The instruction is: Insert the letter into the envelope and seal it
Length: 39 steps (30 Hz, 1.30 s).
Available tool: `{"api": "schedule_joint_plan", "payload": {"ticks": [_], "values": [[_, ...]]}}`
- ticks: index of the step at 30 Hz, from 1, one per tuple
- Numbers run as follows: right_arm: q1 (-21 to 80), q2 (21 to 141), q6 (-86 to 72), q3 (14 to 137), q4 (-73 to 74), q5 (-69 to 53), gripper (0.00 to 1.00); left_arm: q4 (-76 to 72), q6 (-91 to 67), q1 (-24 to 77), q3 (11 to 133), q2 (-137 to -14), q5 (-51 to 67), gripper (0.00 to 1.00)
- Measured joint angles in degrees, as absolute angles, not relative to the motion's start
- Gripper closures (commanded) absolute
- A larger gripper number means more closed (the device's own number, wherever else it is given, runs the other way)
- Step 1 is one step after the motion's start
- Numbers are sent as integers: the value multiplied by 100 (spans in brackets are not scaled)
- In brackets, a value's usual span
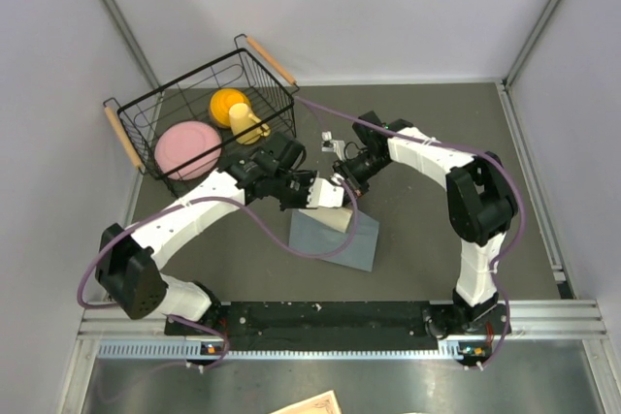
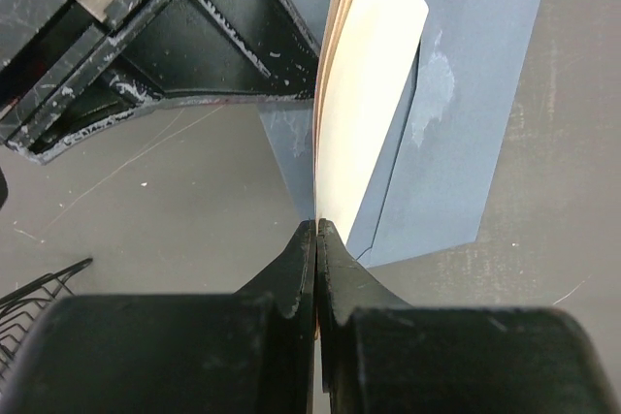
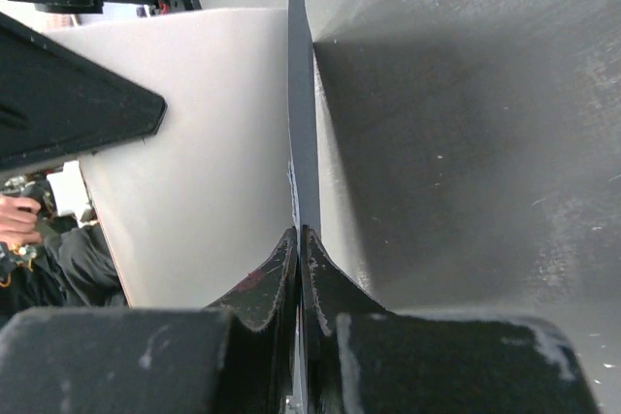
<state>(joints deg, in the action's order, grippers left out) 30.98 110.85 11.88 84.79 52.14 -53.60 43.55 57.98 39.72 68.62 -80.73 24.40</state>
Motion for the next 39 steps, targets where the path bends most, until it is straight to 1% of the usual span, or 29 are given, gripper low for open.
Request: {"api": "schedule_joint_plan", "payload": {"ticks": [12,39], "values": [[3096,11096,701,8285,5015,-5557,100,4348,5544,4241,6779,-8073,2471,100],[3096,10936,1050,7948,4906,-6296,100,4351,5395,4456,6512,-8307,3000,100]]}}
